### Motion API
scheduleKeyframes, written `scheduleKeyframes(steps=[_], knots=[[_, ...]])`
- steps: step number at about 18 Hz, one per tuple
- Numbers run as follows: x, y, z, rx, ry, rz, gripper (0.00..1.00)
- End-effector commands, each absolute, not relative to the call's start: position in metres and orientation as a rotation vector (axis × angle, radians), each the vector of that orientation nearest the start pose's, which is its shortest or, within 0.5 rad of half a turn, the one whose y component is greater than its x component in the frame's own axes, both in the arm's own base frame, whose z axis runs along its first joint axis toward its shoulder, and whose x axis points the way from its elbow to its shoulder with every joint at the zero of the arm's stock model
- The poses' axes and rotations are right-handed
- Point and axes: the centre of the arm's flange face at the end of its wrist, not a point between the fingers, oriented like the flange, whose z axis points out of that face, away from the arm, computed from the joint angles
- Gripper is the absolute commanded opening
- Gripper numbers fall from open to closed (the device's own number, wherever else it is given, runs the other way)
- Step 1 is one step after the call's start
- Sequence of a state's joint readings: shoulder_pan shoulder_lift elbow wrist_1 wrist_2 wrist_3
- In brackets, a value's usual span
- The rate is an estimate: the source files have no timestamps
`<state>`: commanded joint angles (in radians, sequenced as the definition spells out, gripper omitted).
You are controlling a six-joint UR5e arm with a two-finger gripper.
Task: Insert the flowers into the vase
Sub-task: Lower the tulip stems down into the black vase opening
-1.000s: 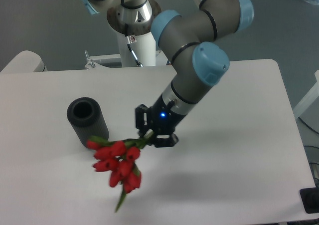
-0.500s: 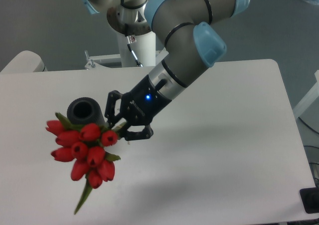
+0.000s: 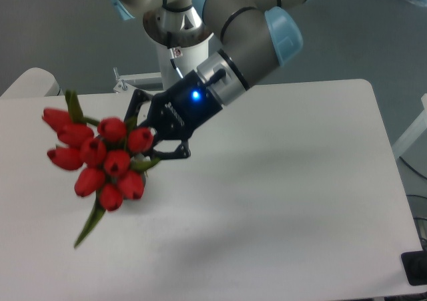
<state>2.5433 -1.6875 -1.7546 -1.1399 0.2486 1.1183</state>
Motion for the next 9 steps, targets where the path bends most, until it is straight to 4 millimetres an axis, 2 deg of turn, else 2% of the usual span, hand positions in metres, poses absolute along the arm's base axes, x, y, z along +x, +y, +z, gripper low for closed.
scheduleKeyframes(steps=[9], knots=[[-0.277, 0.470, 0.451, -1.840, 0.245, -0.620, 0.00]])
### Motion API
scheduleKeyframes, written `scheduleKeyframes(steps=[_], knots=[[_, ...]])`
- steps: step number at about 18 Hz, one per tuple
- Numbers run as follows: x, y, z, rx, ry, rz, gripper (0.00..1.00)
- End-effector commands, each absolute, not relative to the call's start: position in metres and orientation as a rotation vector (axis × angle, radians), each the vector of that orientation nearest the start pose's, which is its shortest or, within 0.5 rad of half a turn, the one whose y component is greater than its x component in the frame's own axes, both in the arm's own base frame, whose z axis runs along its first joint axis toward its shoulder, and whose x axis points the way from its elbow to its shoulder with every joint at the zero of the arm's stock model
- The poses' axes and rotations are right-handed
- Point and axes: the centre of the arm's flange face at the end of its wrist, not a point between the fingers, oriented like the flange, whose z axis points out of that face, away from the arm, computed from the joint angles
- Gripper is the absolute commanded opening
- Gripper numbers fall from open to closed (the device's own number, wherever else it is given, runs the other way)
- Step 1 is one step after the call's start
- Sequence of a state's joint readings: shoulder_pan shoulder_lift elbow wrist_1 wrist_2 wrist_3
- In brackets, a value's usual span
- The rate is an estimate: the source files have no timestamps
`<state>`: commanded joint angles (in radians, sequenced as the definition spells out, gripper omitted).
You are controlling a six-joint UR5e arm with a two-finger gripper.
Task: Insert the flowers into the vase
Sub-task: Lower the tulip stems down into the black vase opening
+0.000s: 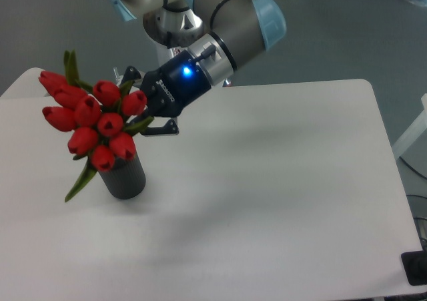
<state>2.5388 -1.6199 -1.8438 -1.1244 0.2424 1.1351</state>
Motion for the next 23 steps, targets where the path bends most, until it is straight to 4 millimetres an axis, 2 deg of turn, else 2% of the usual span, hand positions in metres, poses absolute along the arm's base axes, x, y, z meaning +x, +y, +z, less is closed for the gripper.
scheduleKeyframes(steps=[7, 10, 15, 23], knots=[[-0.259, 0.468, 0.428, -1.832, 0.297, -0.623, 0.00], [-0.248, 0.472, 0.430, -1.803, 0.314, -0.645, 0.00], [-0.242, 0.474, 0.427, -1.800, 0.333, -0.647, 0.00], [-0.235, 0.469, 0.381, -1.784, 0.399, -0.624, 0.03]])
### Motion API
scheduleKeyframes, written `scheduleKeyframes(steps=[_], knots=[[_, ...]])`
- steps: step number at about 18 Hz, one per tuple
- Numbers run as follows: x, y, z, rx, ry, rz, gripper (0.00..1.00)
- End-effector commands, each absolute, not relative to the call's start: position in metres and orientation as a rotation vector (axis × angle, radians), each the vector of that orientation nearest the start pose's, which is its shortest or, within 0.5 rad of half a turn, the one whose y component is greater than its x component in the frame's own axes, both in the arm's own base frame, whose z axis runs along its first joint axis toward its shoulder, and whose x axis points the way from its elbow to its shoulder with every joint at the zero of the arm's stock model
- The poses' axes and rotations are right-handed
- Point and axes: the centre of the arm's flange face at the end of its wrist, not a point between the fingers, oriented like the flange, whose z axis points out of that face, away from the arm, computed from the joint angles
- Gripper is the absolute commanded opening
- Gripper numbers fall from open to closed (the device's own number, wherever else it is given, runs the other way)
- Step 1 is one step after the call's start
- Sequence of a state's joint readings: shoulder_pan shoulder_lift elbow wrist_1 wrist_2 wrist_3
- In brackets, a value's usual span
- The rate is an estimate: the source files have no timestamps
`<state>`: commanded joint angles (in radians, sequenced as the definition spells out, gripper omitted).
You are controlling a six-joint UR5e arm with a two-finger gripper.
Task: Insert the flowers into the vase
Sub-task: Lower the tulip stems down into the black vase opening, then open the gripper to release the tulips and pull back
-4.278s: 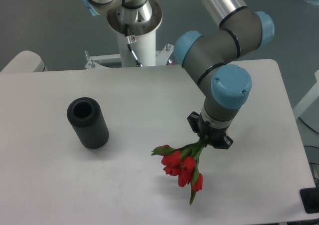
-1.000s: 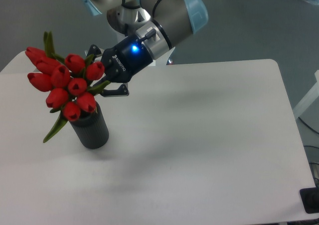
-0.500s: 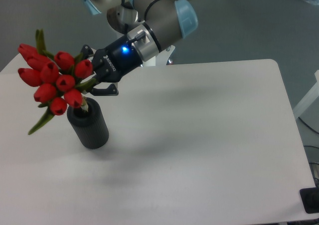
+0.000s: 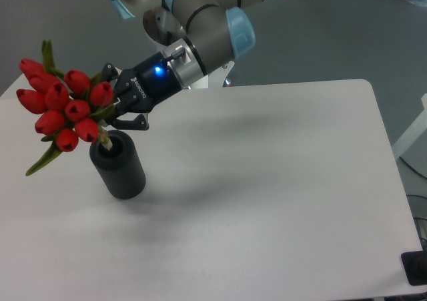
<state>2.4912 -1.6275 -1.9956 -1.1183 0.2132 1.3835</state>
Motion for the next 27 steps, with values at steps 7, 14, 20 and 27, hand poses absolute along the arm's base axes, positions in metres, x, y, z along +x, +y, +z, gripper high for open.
scheduleKeyframes(steps=[7, 14, 20, 27], knots=[[-0.236, 0.466, 0.348, -1.771, 0.436, -0.604, 0.05], [-0.227, 0.459, 0.322, -1.765, 0.459, -0.595, 0.16], [-0.223, 0.456, 0.296, -1.752, 0.493, -0.585, 0.43], [-0.227, 0.453, 0.294, -1.754, 0.479, -0.583, 0.60]])
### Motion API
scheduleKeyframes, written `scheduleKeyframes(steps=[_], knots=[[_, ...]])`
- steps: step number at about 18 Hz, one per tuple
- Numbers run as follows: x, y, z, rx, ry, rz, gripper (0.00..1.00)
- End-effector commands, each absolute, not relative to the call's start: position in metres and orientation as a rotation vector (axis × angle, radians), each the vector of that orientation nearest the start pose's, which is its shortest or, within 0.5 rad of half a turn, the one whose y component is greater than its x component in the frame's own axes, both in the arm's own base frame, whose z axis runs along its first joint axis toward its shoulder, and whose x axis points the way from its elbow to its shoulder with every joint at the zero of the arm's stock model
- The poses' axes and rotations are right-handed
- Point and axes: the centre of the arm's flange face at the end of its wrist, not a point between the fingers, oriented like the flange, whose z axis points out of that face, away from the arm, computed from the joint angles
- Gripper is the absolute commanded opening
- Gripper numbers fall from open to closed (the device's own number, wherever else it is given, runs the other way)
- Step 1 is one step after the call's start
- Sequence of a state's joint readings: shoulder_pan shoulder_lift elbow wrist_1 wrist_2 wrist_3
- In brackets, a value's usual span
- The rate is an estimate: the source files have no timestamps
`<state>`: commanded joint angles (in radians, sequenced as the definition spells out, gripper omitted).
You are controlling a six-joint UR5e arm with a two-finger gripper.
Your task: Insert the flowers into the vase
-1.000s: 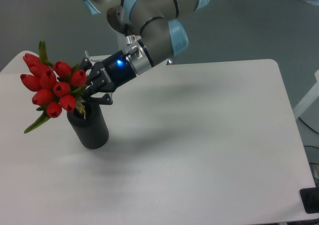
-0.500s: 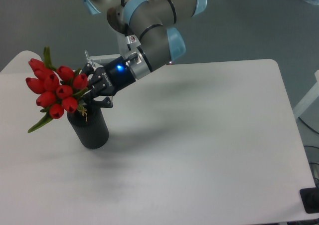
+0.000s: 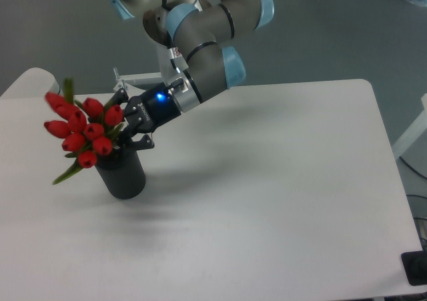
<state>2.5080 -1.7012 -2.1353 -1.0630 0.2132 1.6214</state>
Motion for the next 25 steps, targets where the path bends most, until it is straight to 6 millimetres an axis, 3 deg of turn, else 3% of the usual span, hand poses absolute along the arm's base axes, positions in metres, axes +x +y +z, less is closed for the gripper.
scheduleKeyframes(steps=[8, 10, 14, 20, 25], knots=[[-0.238, 0.447, 0.292, -1.760, 0.454, -0.570, 0.85], [-0.240, 0.446, 0.291, -1.764, 0.449, -0.569, 1.00], [-0.260, 0.435, 0.289, -1.773, 0.399, -0.547, 1.00], [-0.310, 0.405, 0.294, -1.790, 0.311, -0.456, 1.00], [-0.379, 0.382, 0.292, -1.964, 0.304, -0.345, 1.00]])
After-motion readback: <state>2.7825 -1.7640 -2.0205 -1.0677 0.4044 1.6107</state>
